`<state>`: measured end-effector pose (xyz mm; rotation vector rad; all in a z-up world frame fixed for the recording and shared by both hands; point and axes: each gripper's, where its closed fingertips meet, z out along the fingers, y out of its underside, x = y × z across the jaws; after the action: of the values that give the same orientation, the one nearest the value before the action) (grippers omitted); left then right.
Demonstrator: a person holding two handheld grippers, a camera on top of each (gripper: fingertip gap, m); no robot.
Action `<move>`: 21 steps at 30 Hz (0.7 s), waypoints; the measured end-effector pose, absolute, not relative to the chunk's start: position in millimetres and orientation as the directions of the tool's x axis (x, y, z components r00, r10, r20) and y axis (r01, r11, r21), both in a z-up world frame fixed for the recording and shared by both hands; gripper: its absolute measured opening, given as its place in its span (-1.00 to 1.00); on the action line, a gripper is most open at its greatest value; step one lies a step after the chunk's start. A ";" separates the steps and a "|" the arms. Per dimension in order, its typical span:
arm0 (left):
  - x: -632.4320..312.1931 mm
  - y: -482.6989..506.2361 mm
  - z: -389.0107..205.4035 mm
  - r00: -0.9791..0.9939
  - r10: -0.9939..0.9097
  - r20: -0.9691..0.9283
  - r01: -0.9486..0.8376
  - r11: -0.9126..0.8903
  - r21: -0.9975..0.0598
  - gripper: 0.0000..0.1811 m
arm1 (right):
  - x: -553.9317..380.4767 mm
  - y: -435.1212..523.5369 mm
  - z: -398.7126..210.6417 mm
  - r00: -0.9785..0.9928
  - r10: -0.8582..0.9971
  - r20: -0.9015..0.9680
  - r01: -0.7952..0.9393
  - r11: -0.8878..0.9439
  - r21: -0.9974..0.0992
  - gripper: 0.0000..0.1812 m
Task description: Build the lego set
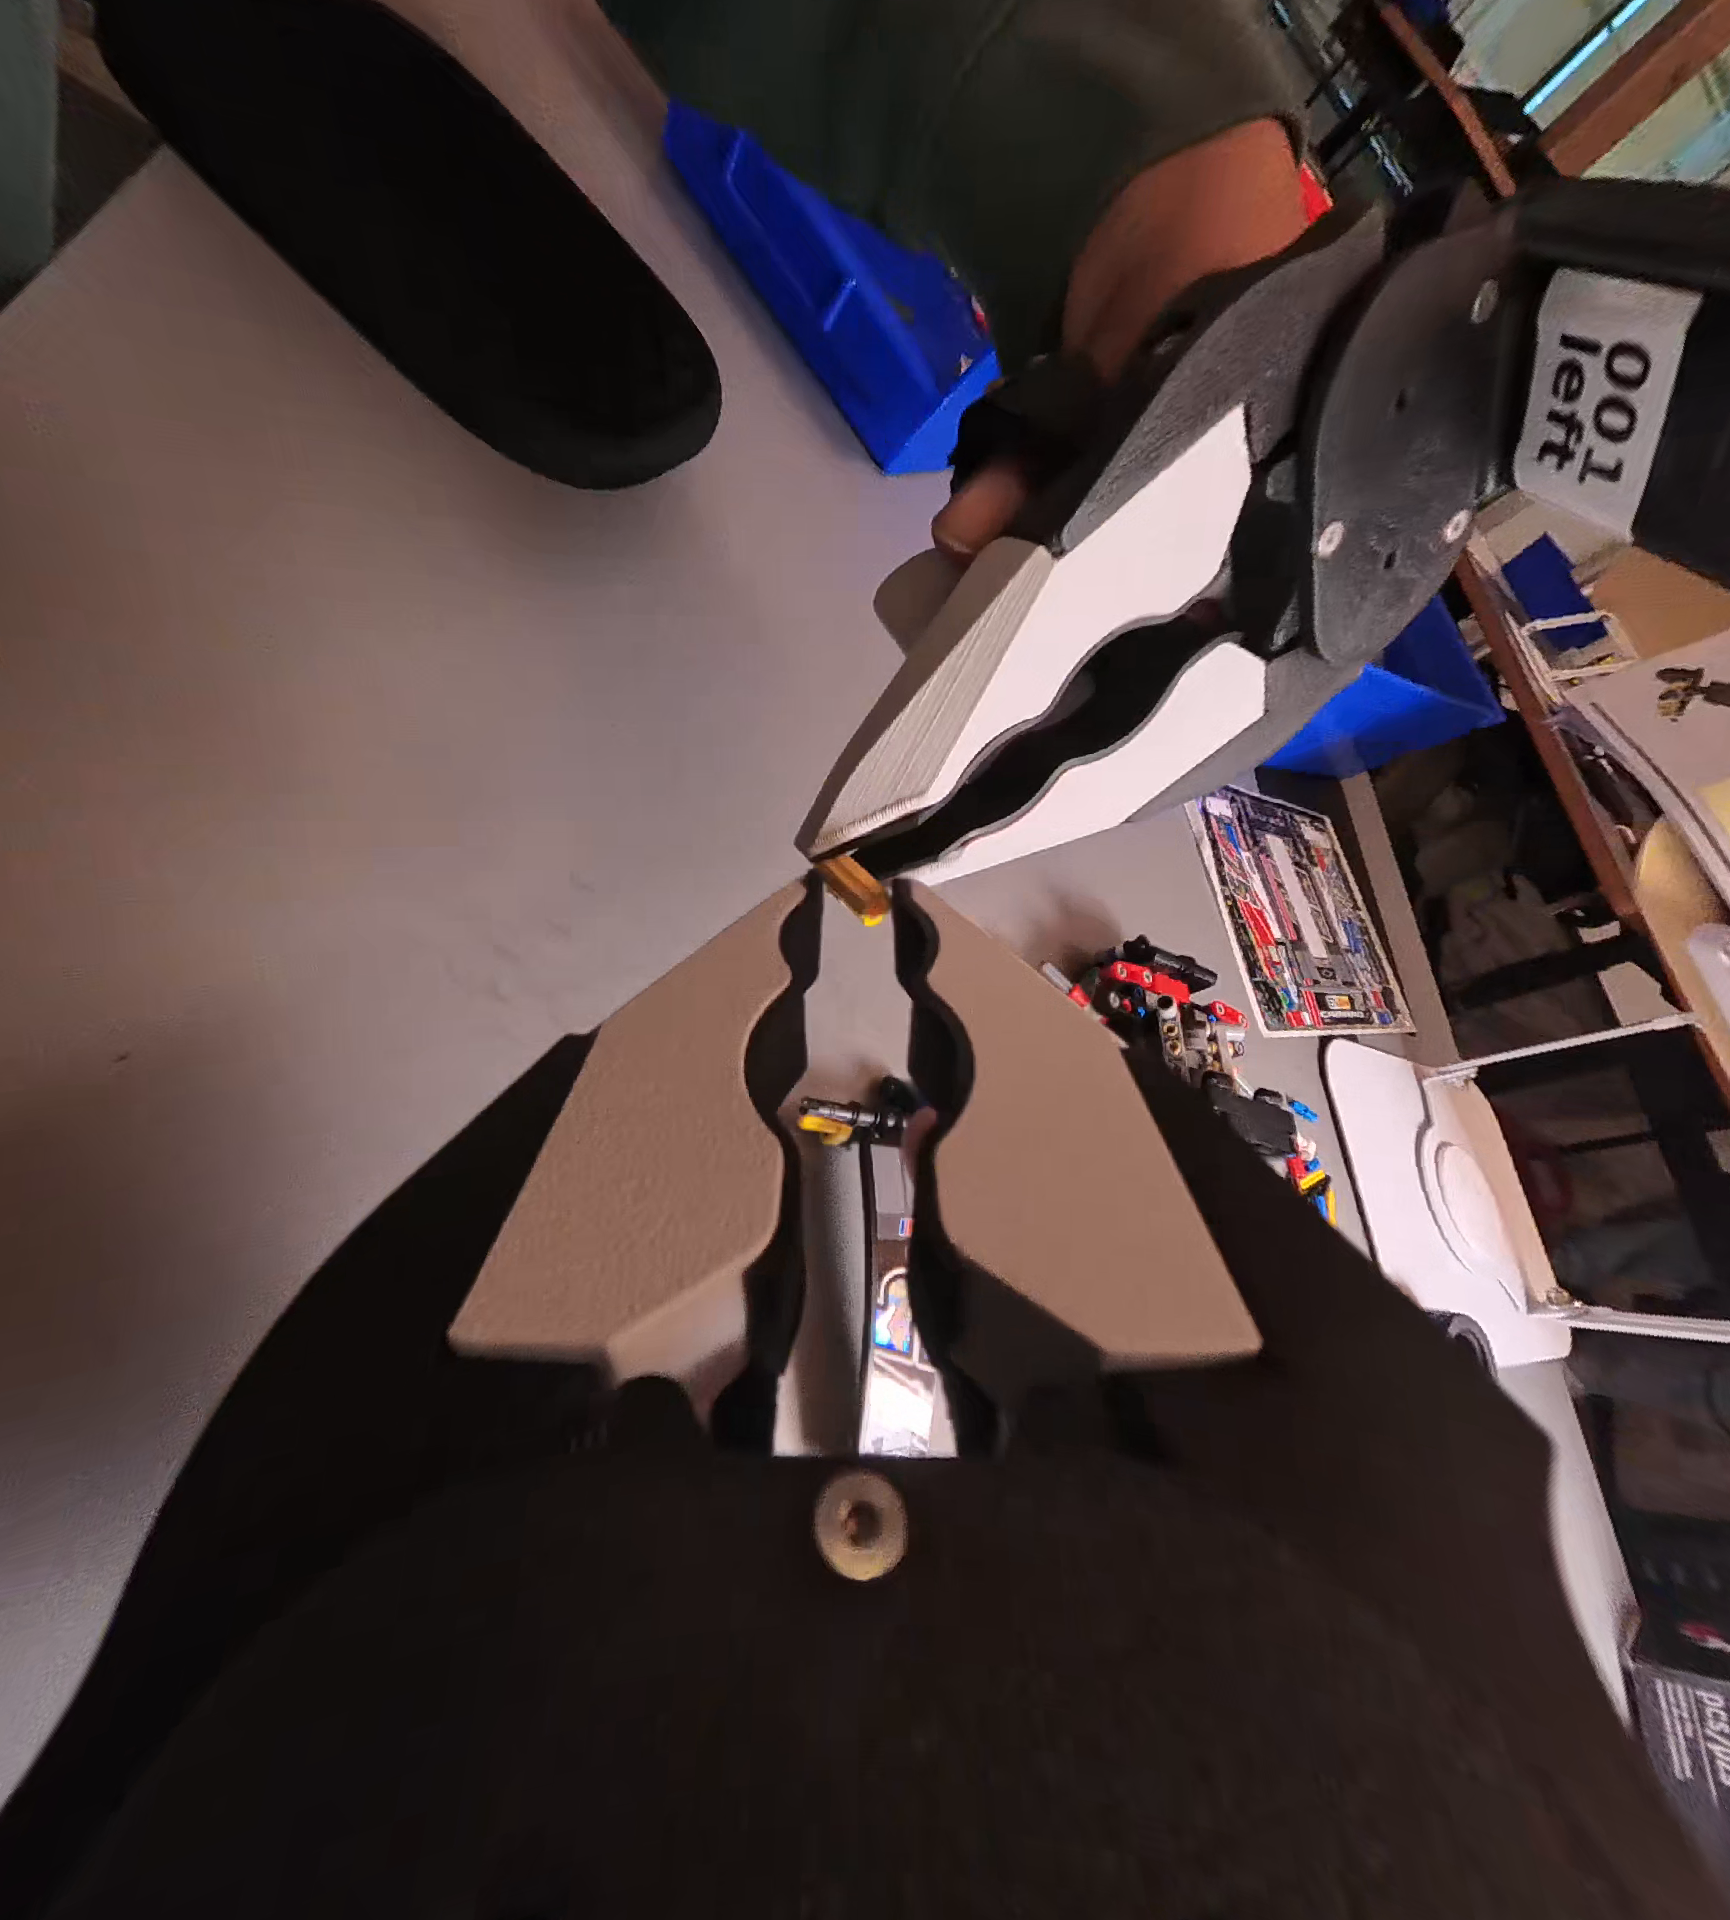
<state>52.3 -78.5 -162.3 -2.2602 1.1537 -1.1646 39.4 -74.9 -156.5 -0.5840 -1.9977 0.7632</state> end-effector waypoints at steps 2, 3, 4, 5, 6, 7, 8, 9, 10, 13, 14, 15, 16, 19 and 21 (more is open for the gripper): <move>54.4 -80.6 -163.5 0.322 -0.787 0.526 -0.502 -0.613 -0.610 -0.95 | 41.8 -77.0 -157.7 -0.498 0.639 0.587 0.089 0.711 -0.698 -0.90; 55.4 -81.2 -164.1 0.318 -0.785 0.532 -0.494 -0.616 -0.613 -0.95 | 43.0 -77.2 -159.2 -0.501 0.633 0.590 0.090 0.717 -0.692 -0.92; 56.0 -80.7 -164.7 0.320 -0.780 0.538 -0.479 -0.623 -0.618 -0.95 | 44.5 -76.5 -160.8 -0.503 0.636 0.586 0.098 0.715 -0.692 -0.94; 55.2 -77.9 -165.2 0.333 -0.775 0.538 -0.456 -0.631 -0.627 -0.95 | 46.9 -75.0 -162.9 -0.503 0.649 0.571 0.115 0.705 -0.700 -0.94; 51.9 -71.8 -166.4 0.368 -0.771 0.520 -0.428 -0.637 -0.641 -0.93 | 50.1 -70.7 -165.5 -0.495 0.674 0.549 0.142 0.686 -0.714 -0.95; 45.8 -64.8 -168.1 0.416 -0.767 0.489 -0.403 -0.637 -0.657 -0.89 | 55.7 -63.4 -171.1 -0.487 0.703 0.519 0.187 0.664 -0.724 -0.96; 39.5 -60.2 -168.0 0.453 -0.765 0.457 -0.377 -0.629 -0.679 -0.82 | 63.4 -52.9 -180.0 -0.474 0.734 0.486 0.248 0.641 -0.727 -0.96; 33.5 -56.5 -166.3 0.487 -0.762 0.427 -0.342 -0.617 -0.709 -0.80 | 73.4 -41.9 -193.3 -0.472 0.762 0.443 0.320 0.617 -0.719 -0.96; 27.7 -52.8 -164.5 0.521 -0.757 0.394 -0.305 -0.596 -0.743 -0.78 | 83.6 -31.3 -208.7 -0.469 0.791 0.394 0.403 0.588 -0.701 -0.96; 14.2 -46.3 -166.7 0.603 -0.730 0.323 -0.223 -0.543 -0.810 -0.73 | 95.6 -14.5 -234.9 -0.422 0.851 0.313 0.542 0.514 -0.665 -0.96; 12.0 -45.2 -168.3 0.622 -0.717 0.315 -0.199 -0.534 -0.822 -0.71 | 94.1 -13.0 -238.3 -0.412 0.858 0.307 0.562 0.504 -0.655 -0.96; 10.3 -44.7 -169.8 0.639 -0.705 0.308 -0.178 -0.525 -0.833 -0.70 | 92.3 -13.1 -241.6 -0.417 0.857 0.302 0.576 0.507 -0.641 -0.95; 9.0 -45.1 -171.1 0.655 -0.693 0.299 -0.160 -0.515 -0.842 -0.70 | 90.3 -11.6 -245.2 -0.419 0.856 0.301 0.596 0.510 -0.620 -0.95; 1.0 -48.3 -171.0 0.718 -0.647 0.255 -0.118 -0.475 -0.872 -0.69 | 85.6 -15.5 -247.5 -0.453 0.861 0.232 0.621 0.492 -0.610 -0.94; -15.4 -45.7 -166.9 0.801 -0.572 0.176 -0.096 -0.413 -0.906 -0.70 | 77.6 -17.5 -226.6 -0.488 0.855 0.174 0.582 0.467 -0.665 -0.92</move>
<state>-15.4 -45.7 -166.9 -1.9494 0.5006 -0.5746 77.6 -17.5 -226.6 -1.1943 -2.2271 0.7380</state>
